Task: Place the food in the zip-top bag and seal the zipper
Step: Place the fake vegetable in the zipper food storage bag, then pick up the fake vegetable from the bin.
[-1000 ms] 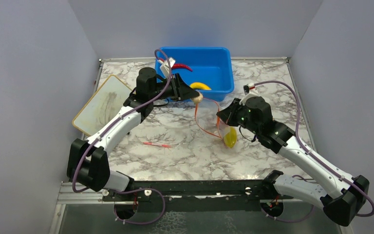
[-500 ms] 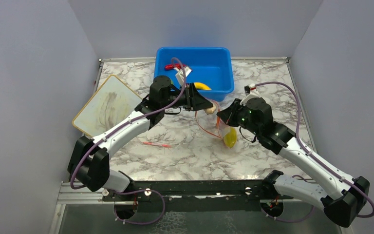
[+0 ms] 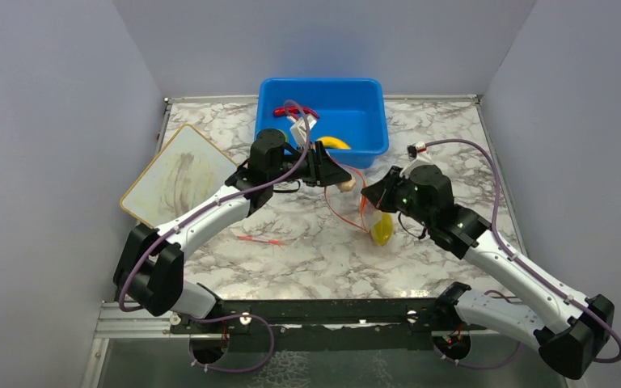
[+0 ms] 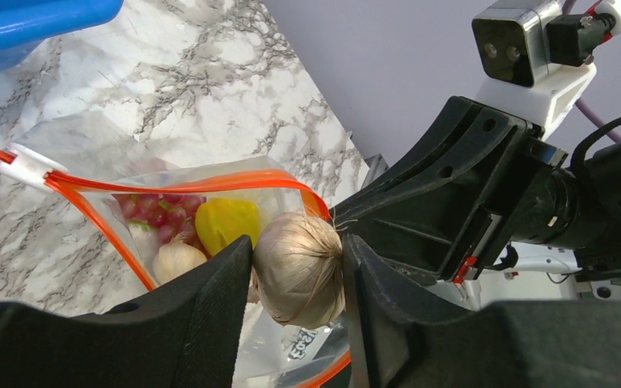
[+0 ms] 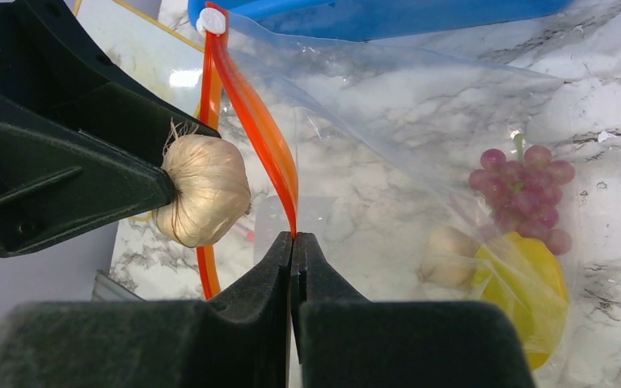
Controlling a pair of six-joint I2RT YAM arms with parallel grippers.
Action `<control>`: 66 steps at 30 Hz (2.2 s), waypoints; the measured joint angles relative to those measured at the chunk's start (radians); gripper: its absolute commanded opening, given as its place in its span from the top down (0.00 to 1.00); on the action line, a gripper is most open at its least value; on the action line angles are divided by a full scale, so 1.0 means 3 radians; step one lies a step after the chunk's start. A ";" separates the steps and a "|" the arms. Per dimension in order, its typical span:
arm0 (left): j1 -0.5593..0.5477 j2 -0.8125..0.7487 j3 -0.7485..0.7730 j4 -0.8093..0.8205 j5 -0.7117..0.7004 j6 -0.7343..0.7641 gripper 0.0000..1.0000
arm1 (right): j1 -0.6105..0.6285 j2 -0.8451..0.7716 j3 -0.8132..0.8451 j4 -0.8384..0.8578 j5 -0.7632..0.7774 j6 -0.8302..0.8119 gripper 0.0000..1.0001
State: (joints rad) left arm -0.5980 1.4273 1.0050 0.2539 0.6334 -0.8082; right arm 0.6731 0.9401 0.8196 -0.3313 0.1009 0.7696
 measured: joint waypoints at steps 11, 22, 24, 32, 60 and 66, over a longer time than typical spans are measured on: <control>0.0000 0.0018 0.0052 -0.0163 -0.0046 0.0142 0.33 | 0.0000 -0.0057 -0.0069 0.0036 0.0008 0.0017 0.99; 0.0000 0.0018 0.0474 -0.0573 -0.0211 0.0546 0.31 | 0.0000 -0.0127 -0.0071 0.0036 0.0060 -0.0019 0.99; 0.0000 0.0018 0.0621 -0.0717 -0.0338 0.0717 0.32 | 0.0000 -0.0146 -0.0072 0.0034 0.0061 -0.0028 0.99; 0.0000 0.0019 0.0923 -0.0988 -0.1118 0.1493 0.32 | 0.0000 -0.0326 -0.0109 0.0032 0.0084 -0.0113 0.99; 0.0366 0.2616 0.3418 -0.1904 -0.2618 0.4242 0.45 | 0.0000 -0.0347 0.0177 -0.0231 0.0173 -0.0505 0.99; 0.0479 0.3213 0.3911 -0.1930 -0.2710 0.4462 0.43 | 0.0000 -0.0323 0.0235 -0.0305 0.0235 -0.0516 0.99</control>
State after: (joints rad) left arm -0.4541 2.3913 2.1784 -0.3252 -0.1795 0.5304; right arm 0.6731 0.8433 0.8902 -0.4229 0.1715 0.6147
